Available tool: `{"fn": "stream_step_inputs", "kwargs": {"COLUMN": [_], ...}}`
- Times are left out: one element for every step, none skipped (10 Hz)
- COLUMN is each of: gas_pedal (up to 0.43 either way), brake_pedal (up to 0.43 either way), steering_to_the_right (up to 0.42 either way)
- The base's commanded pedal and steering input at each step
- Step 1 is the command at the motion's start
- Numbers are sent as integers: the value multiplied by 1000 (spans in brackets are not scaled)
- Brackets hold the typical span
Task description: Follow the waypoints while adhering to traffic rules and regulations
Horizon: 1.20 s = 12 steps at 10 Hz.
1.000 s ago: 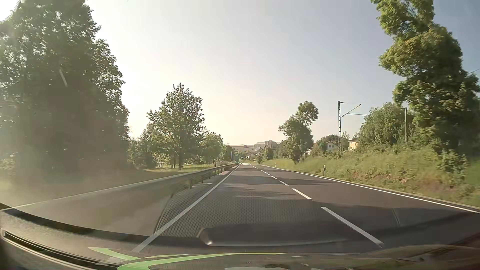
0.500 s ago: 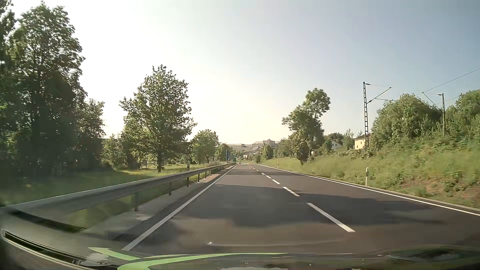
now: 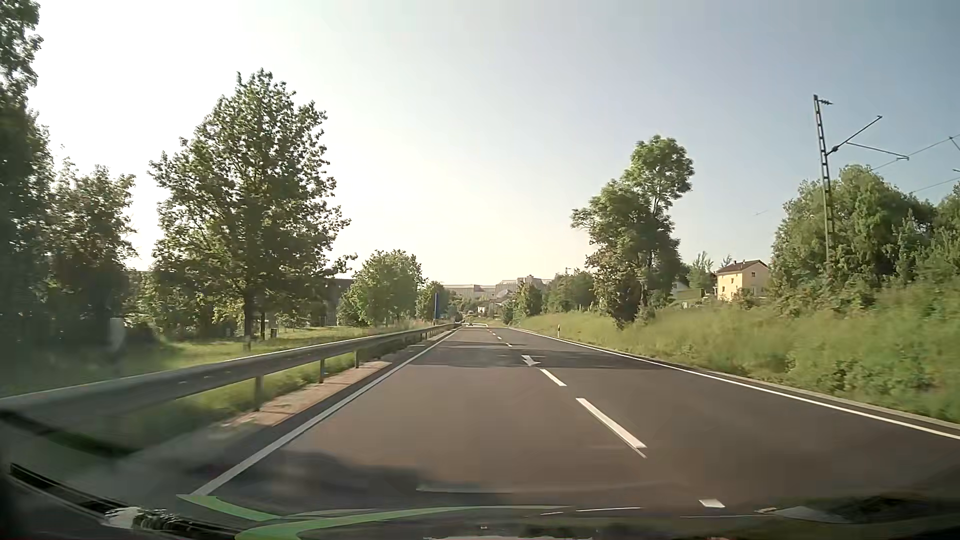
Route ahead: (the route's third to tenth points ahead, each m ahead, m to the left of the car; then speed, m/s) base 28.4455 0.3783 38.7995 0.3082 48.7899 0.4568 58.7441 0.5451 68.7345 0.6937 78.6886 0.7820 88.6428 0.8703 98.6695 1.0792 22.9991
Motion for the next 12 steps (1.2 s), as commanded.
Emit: {"fn": "stream_step_inputs", "kwargs": {"gas_pedal": [331,299,299,299,299,299,299,287,268,268,248,248], "brake_pedal": [0,0,0,0,0,0,0,0,0,0,0,0], "steering_to_the_right": [12,11,11,9,8,7,6,6,5,3,2,-1]}}
